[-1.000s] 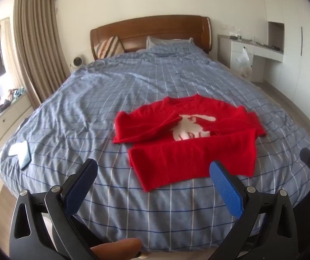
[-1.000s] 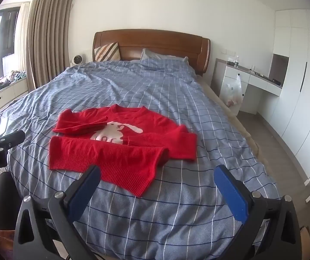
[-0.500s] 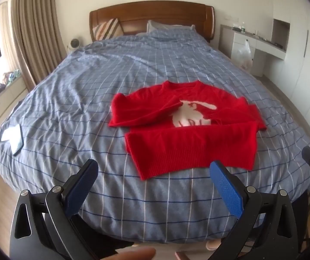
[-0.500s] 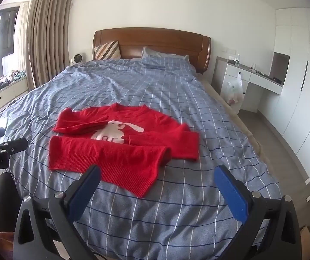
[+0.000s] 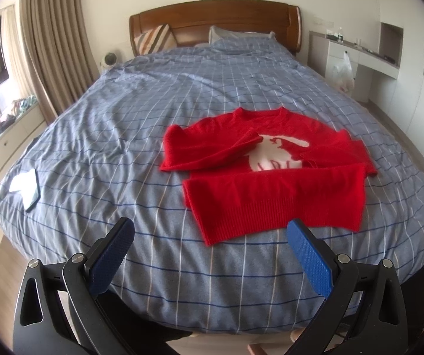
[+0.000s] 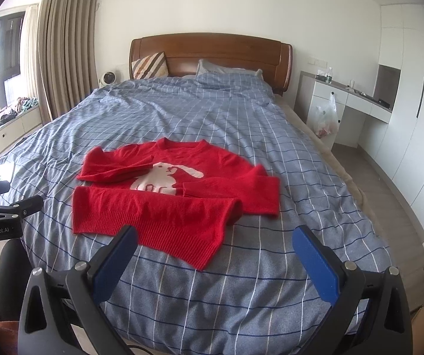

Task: Fold small clothes
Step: 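Move both grippers toward the hem of the red rabbit sweater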

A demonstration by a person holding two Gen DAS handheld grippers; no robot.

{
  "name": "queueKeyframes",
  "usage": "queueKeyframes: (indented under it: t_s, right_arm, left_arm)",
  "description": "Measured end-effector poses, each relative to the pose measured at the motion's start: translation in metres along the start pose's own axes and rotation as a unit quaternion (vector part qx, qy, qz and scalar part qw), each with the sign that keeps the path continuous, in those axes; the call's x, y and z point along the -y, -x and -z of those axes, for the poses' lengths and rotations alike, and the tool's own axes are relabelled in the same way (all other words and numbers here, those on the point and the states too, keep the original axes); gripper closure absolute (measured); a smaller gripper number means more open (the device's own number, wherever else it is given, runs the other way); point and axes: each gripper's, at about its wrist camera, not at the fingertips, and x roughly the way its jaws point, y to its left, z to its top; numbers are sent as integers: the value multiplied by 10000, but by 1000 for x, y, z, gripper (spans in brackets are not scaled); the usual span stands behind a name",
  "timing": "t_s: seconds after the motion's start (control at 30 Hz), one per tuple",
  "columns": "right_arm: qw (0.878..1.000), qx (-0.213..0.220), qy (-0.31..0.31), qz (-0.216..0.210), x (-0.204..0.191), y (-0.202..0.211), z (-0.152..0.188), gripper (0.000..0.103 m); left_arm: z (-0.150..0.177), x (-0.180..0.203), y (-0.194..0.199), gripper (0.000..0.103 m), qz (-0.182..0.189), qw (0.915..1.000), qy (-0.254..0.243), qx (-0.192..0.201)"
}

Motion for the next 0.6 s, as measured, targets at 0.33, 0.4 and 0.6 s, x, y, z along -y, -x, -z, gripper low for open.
queueKeyframes:
  t_s: [0.33, 0.4, 0.6]
  right_arm:
    - [9999, -140, 0, 45, -3, -8, 2, 0]
    - [9999, -156, -7, 53, -3, -9, 2, 0]
    - [9998, -206, 38, 59, -4, -10, 3, 0]
  left_arm:
    - [-1, -3, -9, 0, -84, 9999, 54, -80]
    - [0, -3, -10, 0, -88, 9999, 50, -90]
    - [2, -3, -13, 0, -103, 9998, 53, -142]
